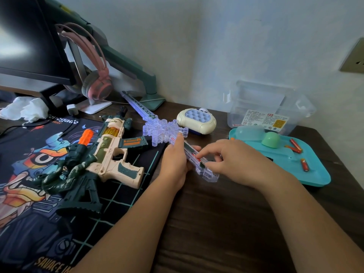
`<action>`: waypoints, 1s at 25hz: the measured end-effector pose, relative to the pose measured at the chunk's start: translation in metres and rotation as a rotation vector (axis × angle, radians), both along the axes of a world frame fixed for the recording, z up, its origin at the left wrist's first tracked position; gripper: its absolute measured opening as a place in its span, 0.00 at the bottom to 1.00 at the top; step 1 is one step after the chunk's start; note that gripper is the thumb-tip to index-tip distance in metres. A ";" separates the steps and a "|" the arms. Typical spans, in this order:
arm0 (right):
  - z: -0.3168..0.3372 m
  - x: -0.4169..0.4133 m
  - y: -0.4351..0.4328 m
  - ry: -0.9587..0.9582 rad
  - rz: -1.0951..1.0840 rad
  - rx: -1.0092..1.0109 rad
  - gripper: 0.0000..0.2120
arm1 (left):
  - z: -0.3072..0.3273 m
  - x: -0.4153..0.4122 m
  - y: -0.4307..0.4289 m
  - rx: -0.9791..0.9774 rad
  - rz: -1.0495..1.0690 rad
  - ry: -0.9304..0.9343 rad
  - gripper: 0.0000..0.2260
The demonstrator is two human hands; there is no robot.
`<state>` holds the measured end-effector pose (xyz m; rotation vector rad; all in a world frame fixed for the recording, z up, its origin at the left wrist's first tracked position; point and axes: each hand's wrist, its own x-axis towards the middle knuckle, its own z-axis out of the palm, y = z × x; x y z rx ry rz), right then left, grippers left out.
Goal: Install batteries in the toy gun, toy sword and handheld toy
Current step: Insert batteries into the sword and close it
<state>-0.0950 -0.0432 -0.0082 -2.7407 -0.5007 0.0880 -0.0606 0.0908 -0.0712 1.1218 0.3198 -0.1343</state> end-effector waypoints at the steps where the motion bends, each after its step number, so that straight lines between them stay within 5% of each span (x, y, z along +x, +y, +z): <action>1: -0.001 0.002 0.003 -0.041 -0.003 -0.031 0.12 | -0.001 0.000 0.000 0.004 -0.003 0.006 0.18; 7: -0.018 0.015 0.017 -0.141 -0.130 0.004 0.07 | 0.000 0.001 0.002 -0.023 0.012 -0.005 0.17; 11: -0.021 0.018 -0.004 0.272 -0.423 1.040 0.12 | 0.002 0.001 0.001 -0.075 0.011 0.002 0.15; 13: -0.020 0.015 -0.016 0.368 -0.398 1.278 0.16 | 0.001 0.001 0.000 -0.091 0.006 0.006 0.16; 20: -0.011 -0.006 -0.015 0.428 -0.212 1.505 0.08 | 0.002 -0.002 0.001 -0.077 -0.011 0.029 0.14; 25: -0.015 -0.008 -0.014 0.412 -0.153 1.514 0.12 | 0.004 -0.005 0.000 -0.067 -0.003 -0.002 0.15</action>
